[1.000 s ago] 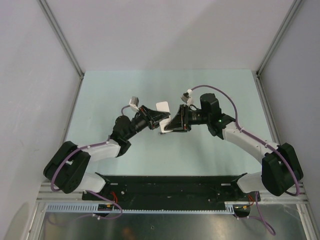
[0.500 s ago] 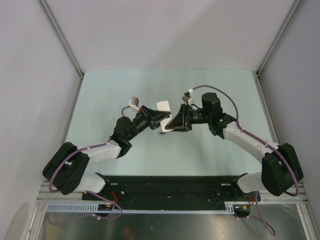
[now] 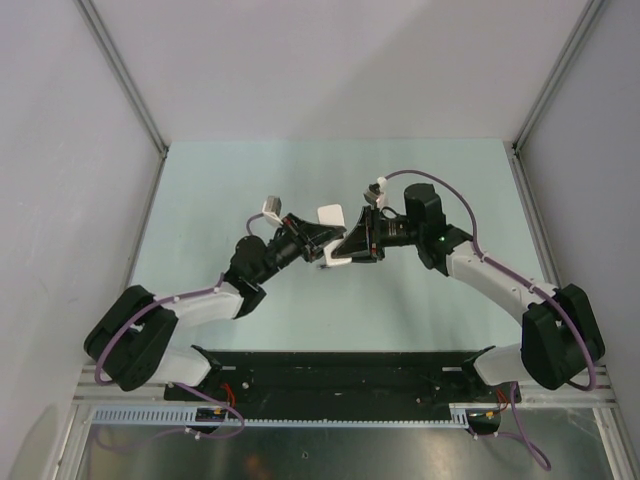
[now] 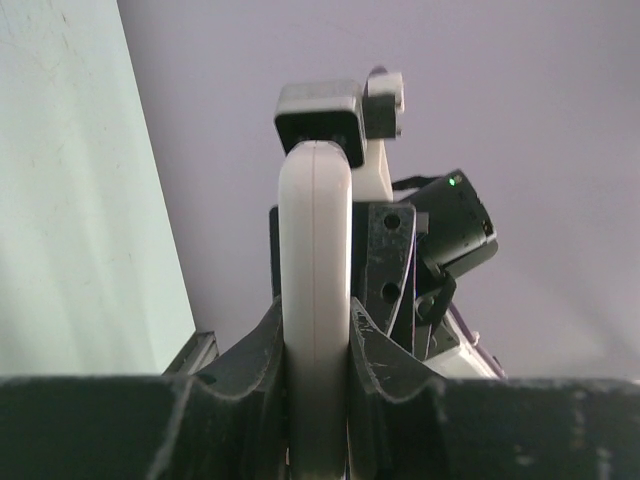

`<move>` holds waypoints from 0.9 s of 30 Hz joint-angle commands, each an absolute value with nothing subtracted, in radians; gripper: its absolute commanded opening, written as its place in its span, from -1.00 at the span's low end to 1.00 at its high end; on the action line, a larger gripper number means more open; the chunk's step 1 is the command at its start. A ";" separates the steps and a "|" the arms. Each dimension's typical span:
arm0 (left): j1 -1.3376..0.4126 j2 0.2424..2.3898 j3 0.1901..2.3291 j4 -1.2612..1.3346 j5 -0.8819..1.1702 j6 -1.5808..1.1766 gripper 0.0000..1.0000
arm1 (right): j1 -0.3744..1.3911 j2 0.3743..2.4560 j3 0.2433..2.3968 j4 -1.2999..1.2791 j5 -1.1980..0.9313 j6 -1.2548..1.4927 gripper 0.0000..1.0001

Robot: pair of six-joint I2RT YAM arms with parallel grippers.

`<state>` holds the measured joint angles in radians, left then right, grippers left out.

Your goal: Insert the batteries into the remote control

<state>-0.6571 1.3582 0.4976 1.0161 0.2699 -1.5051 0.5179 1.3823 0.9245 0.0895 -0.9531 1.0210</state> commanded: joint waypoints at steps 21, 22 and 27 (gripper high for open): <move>-0.528 1.321 0.453 1.114 0.477 -1.433 -1.00 | 0.456 1.253 1.058 -0.159 -0.747 0.757 0.25; -0.513 1.337 0.462 1.091 0.486 -1.408 -1.00 | 0.456 1.240 1.058 -0.199 -0.682 0.721 0.25; -0.471 1.322 0.611 0.538 0.441 -1.064 -1.00 | 0.456 1.190 1.058 -0.431 -0.464 0.580 0.23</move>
